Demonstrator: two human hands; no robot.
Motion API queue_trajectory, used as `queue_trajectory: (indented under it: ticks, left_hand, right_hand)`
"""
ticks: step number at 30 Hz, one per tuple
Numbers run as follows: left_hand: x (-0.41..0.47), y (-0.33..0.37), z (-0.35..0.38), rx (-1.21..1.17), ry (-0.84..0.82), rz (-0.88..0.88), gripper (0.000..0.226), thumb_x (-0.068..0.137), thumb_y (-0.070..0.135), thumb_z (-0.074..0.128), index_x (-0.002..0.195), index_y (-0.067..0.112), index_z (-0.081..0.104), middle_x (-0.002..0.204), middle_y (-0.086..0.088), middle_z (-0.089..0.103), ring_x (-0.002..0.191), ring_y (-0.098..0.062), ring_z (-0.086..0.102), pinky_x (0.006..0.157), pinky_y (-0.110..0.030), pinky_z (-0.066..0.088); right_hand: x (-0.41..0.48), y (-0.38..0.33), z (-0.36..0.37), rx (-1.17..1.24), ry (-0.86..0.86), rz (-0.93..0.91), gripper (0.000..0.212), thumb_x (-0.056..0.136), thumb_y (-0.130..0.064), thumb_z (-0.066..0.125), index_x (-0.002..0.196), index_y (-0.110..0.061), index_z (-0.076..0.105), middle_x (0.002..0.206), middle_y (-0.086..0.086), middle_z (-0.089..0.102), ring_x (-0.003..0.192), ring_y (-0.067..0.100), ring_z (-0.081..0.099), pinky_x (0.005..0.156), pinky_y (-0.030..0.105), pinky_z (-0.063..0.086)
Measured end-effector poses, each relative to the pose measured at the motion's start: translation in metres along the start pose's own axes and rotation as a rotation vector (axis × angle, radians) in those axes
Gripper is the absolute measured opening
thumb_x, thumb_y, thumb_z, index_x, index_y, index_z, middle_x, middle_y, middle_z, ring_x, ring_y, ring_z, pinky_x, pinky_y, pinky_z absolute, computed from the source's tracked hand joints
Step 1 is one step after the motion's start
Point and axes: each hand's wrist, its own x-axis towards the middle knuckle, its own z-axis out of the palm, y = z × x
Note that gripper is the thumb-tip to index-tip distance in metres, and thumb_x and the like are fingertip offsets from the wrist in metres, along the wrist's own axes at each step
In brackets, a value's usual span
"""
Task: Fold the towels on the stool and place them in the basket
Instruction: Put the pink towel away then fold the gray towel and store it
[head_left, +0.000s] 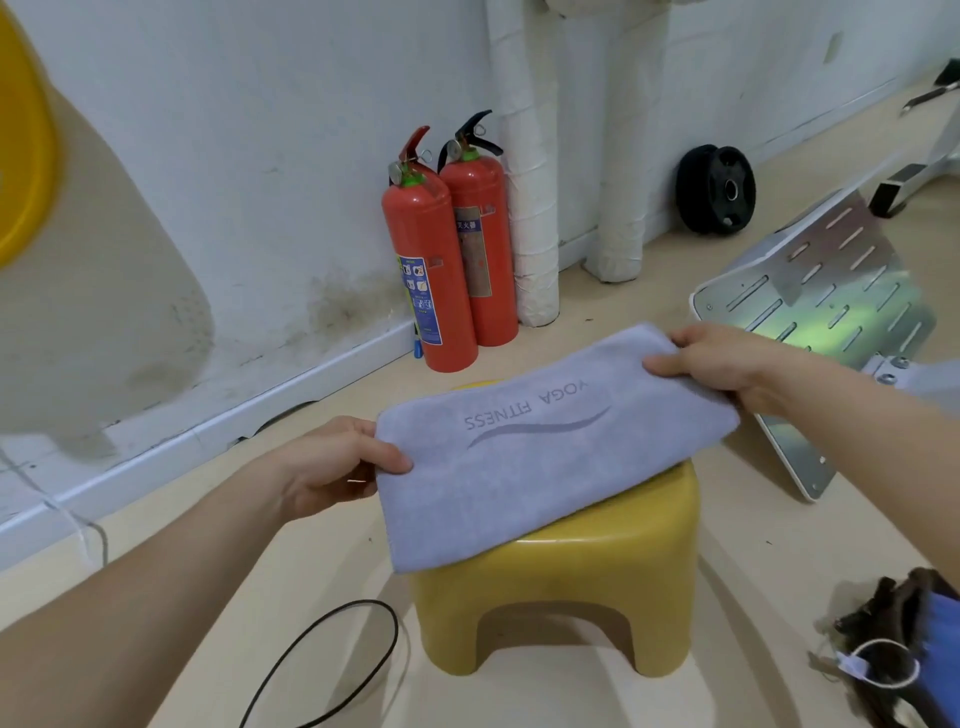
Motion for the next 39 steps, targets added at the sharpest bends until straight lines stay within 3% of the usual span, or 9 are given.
queue_trajectory:
  ticks: [3, 7, 14, 19, 27, 29, 31, 34, 39]
  left_hand:
    - [-0.001, 0.016, 0.001, 0.127, 0.270, 0.199, 0.023, 0.065, 0.003, 0.080, 0.085, 0.009, 0.069, 0.075, 0.001, 0.063, 0.067, -0.014, 0.049, 0.055, -0.021, 0.035]
    - [0.011, 0.053, -0.006, -0.156, 0.661, 0.500, 0.032, 0.081, -0.011, 0.053, 0.072, 0.019, 0.054, 0.068, -0.002, 0.052, 0.059, -0.017, 0.041, 0.052, -0.026, 0.028]
    - [0.054, 0.040, 0.019, -0.197, 0.556, 0.507, 0.035, 0.081, -0.018, 0.041, 0.066, 0.013, 0.048, 0.067, -0.007, 0.052, 0.062, -0.020, 0.052, 0.058, -0.028, 0.051]
    - [0.083, 0.012, 0.027, 0.126, 0.656, 0.480, 0.031, 0.071, -0.012, 0.043, 0.060, 0.014, 0.055, 0.066, -0.006, 0.057, 0.064, -0.022, 0.047, 0.060, -0.028, 0.036]
    - [0.075, 0.039, 0.019, 0.094, 0.758, 0.375, 0.047, 0.080, -0.014, 0.035, 0.066, 0.022, 0.062, 0.090, -0.010, 0.064, 0.086, -0.023, 0.058, 0.053, -0.022, 0.037]
    - [0.040, 0.070, 0.023, 0.124, 0.611, 0.431, 0.045, 0.079, -0.014, 0.038, 0.066, 0.019, 0.065, 0.079, -0.004, 0.066, 0.087, -0.019, 0.059, 0.061, -0.019, 0.042]
    - [-0.004, 0.093, 0.050, 0.379, 0.170, 0.434, 0.029, 0.083, 0.000, 0.053, 0.073, 0.018, 0.074, 0.077, 0.003, 0.072, 0.086, -0.014, 0.064, 0.075, -0.022, 0.048]
    - [-0.052, 0.081, 0.114, 0.948, -0.334, 0.369, 0.039, 0.079, 0.060, 0.059, 0.097, 0.027, 0.069, 0.095, 0.011, 0.071, 0.093, -0.008, 0.064, 0.085, -0.030, 0.051]
    - [-0.054, 0.031, 0.149, 1.090, 0.105, 0.628, 0.029, 0.081, 0.052, 0.060, 0.069, 0.031, 0.045, 0.074, 0.008, 0.056, 0.071, -0.013, 0.051, 0.057, -0.029, 0.039]
  right_hand:
    - [-0.011, -0.033, -0.011, 0.153, 0.065, -0.357, 0.017, 0.086, -0.008, 0.066, 0.102, -0.013, 0.063, 0.094, 0.006, 0.069, 0.087, 0.020, 0.064, 0.080, 0.032, 0.054]
    - [-0.062, -0.086, -0.040, 0.162, -0.160, -0.686, 0.031, 0.074, 0.018, 0.065, 0.073, -0.013, 0.062, 0.078, 0.006, 0.070, 0.074, 0.011, 0.063, 0.073, 0.019, 0.051]
    - [-0.070, -0.042, 0.010, -0.854, -0.371, -0.465, 0.037, 0.067, 0.004, 0.053, 0.058, -0.032, 0.058, 0.073, -0.008, 0.065, 0.066, 0.006, 0.056, 0.068, 0.023, 0.050]
    - [-0.076, -0.004, 0.024, -0.885, -0.428, -0.369, 0.032, 0.071, -0.004, 0.060, 0.061, -0.033, 0.054, 0.063, -0.015, 0.055, 0.061, 0.002, 0.048, 0.062, 0.016, 0.044]
    - [-0.088, -0.015, 0.047, -0.836, -0.573, -0.442, 0.017, 0.074, -0.019, 0.068, 0.071, -0.031, 0.057, 0.071, -0.010, 0.057, 0.062, 0.006, 0.049, 0.065, 0.027, 0.049]
    - [-0.088, -0.016, 0.053, -0.811, -0.612, -0.439, 0.011, 0.074, -0.021, 0.070, 0.075, -0.028, 0.061, 0.069, -0.011, 0.058, 0.059, 0.005, 0.050, 0.060, 0.023, 0.046]
    - [-0.087, -0.017, 0.058, -0.797, -0.623, -0.429, 0.010, 0.073, -0.022, 0.072, 0.076, -0.026, 0.063, 0.068, -0.011, 0.059, 0.058, 0.004, 0.051, 0.058, 0.021, 0.046]
    - [-0.080, -0.018, 0.062, -0.837, -0.565, -0.397, 0.014, 0.071, -0.029, 0.075, 0.073, -0.026, 0.062, 0.066, -0.009, 0.059, 0.060, 0.008, 0.052, 0.058, 0.026, 0.048]
    - [-0.078, -0.021, 0.065, -0.722, -0.454, -0.396, 0.019, 0.067, -0.030, 0.077, 0.067, -0.025, 0.059, 0.064, -0.009, 0.057, 0.060, 0.011, 0.051, 0.059, 0.032, 0.047]
